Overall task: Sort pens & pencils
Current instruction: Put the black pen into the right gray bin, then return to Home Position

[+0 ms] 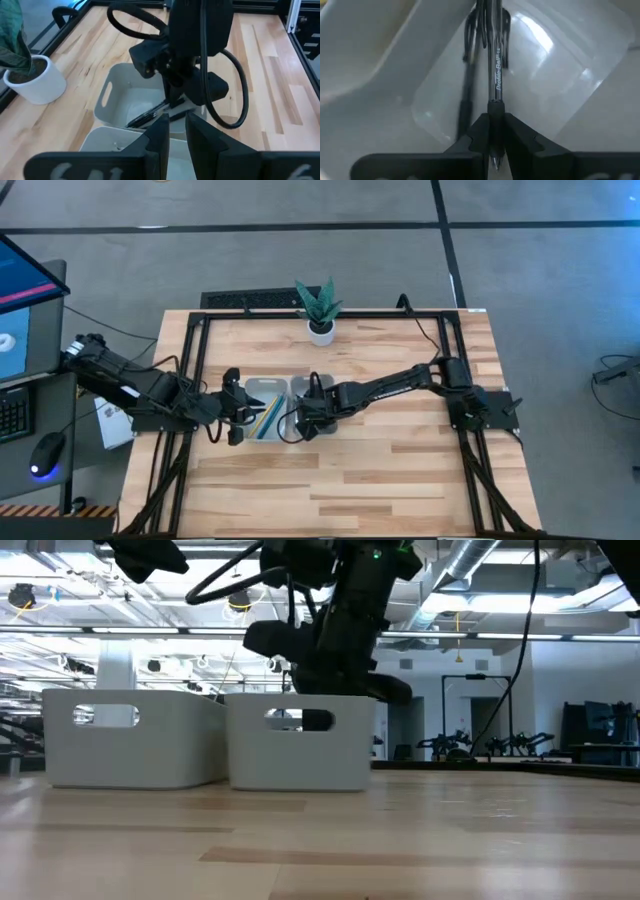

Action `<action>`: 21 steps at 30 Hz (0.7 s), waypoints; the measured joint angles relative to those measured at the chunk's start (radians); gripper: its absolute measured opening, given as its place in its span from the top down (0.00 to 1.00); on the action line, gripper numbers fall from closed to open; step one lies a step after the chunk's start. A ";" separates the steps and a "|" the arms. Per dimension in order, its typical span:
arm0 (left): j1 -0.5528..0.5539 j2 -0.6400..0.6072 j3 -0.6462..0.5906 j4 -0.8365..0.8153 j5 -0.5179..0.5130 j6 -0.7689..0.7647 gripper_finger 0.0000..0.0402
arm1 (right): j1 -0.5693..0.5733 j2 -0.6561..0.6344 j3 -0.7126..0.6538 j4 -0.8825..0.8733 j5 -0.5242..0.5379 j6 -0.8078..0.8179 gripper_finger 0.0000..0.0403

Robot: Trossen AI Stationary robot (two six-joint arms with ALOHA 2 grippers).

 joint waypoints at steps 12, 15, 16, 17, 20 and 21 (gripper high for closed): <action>0.000 0.000 0.000 -0.001 -0.001 0.000 0.86 | -0.002 -0.014 0.018 -0.027 0.001 -0.048 0.55; 0.000 0.000 0.000 -0.002 -0.002 0.000 0.86 | -0.006 -0.024 0.069 -0.088 0.003 -0.089 0.50; 0.000 0.000 0.000 -0.002 -0.002 0.000 0.86 | -0.009 -0.027 0.092 -0.115 0.004 -0.101 0.48; 0.000 0.000 0.000 -0.002 -0.002 0.005 0.86 | -0.013 -0.031 0.117 -0.155 0.005 -0.111 0.47; 0.000 0.000 0.000 -0.001 -0.010 0.012 0.86 | -0.022 -0.052 0.203 -0.243 0.043 -0.156 0.45; 0.000 0.000 0.000 -0.001 -0.022 0.010 0.86 | -0.022 -0.061 0.233 -0.261 0.071 -0.173 0.45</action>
